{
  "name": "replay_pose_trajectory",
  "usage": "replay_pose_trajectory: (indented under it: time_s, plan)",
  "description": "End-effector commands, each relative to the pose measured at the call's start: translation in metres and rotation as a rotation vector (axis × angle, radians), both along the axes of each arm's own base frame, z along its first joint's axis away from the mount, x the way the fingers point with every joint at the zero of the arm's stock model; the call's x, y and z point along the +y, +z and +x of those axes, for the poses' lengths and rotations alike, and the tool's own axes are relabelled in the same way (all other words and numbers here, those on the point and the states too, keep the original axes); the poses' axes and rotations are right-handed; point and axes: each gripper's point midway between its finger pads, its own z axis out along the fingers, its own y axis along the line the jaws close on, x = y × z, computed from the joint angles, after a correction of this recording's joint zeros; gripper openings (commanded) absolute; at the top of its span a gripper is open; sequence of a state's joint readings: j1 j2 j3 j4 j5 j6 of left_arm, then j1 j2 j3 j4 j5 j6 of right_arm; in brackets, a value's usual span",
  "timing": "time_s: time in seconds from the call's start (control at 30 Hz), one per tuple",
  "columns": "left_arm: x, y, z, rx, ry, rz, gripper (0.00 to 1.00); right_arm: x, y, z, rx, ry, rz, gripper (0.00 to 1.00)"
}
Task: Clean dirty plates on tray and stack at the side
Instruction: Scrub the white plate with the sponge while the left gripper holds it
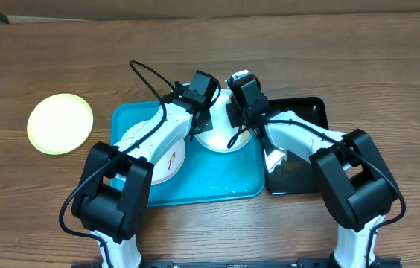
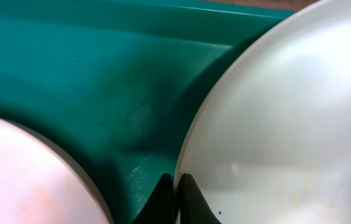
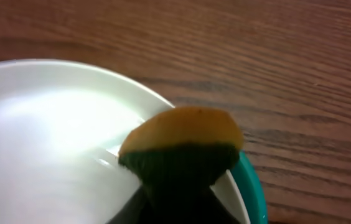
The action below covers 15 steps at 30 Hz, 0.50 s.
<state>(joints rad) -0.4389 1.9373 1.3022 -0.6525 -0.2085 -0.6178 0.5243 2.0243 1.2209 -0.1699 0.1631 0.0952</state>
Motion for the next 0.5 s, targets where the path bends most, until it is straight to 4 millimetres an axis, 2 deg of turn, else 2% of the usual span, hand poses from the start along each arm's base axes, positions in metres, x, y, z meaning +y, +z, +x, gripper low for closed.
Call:
replay_pose_trajectory:
  time_s: [0.0, 0.33, 0.47]
  plan:
    - [0.004, -0.006, -0.002, 0.012, -0.014, 0.02, 0.04, 0.003, -0.014, -0.006, 0.042, 0.023, 0.012, 0.23]
    - [0.004, -0.006, -0.002, 0.012, -0.014, 0.02, 0.04, 0.003, -0.013, -0.012, 0.072, 0.023, 0.018, 0.33]
    - [0.004, -0.006, -0.002, 0.011, -0.013, 0.022, 0.04, 0.006, -0.006, -0.02, 0.11, 0.046, 0.035, 0.33]
